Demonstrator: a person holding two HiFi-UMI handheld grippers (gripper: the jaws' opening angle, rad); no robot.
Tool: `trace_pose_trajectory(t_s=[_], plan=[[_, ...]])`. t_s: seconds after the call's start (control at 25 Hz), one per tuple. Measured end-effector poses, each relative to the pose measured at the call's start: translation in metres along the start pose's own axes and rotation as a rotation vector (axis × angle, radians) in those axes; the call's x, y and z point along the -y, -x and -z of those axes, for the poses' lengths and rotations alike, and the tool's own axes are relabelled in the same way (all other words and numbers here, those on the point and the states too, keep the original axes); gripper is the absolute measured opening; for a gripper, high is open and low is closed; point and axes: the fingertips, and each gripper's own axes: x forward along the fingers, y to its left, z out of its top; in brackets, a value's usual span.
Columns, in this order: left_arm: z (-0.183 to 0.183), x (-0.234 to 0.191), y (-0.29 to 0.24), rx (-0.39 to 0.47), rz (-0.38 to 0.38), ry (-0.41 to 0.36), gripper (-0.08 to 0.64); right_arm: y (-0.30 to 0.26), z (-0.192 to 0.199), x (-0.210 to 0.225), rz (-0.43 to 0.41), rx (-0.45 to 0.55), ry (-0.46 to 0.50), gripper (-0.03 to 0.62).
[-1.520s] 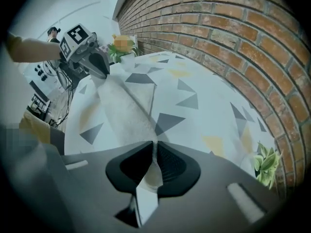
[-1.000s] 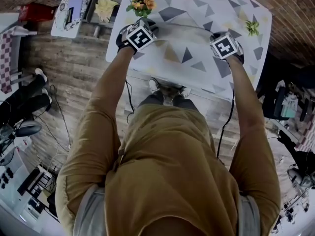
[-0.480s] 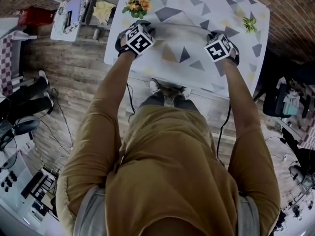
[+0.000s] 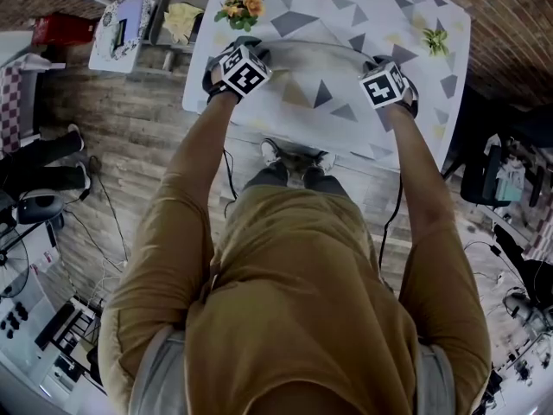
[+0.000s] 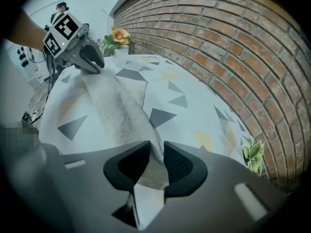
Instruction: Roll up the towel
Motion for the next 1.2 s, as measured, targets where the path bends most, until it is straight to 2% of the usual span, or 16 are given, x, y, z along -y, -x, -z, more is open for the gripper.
trace_pose_trajectory(t_s=[0.68, 0.8, 0.96, 1.04, 1.2], plan=[[0.010, 0.028, 0.012, 0.013, 0.028, -0.038, 0.133, 0.018, 0.027, -0.024, -0.007, -0.007, -0.019, 0.072], [0.015, 0.025, 0.016, 0.011, 0.004, -0.048, 0.167, 0.029, 0.024, -0.019, 0.016, 0.030, -0.040, 0.117], [0.019, 0.013, 0.029, 0.039, -0.055, -0.033, 0.175, 0.049, 0.021, -0.007, 0.047, 0.091, -0.085, 0.133], [0.019, 0.009, 0.038, 0.069, -0.077, -0.025, 0.175, 0.059, 0.019, -0.002, 0.085, 0.122, -0.042, 0.133], [0.014, 0.010, 0.055, 0.130, -0.109, -0.051, 0.175, 0.072, 0.013, -0.017, 0.149, 0.153, 0.217, 0.133]])
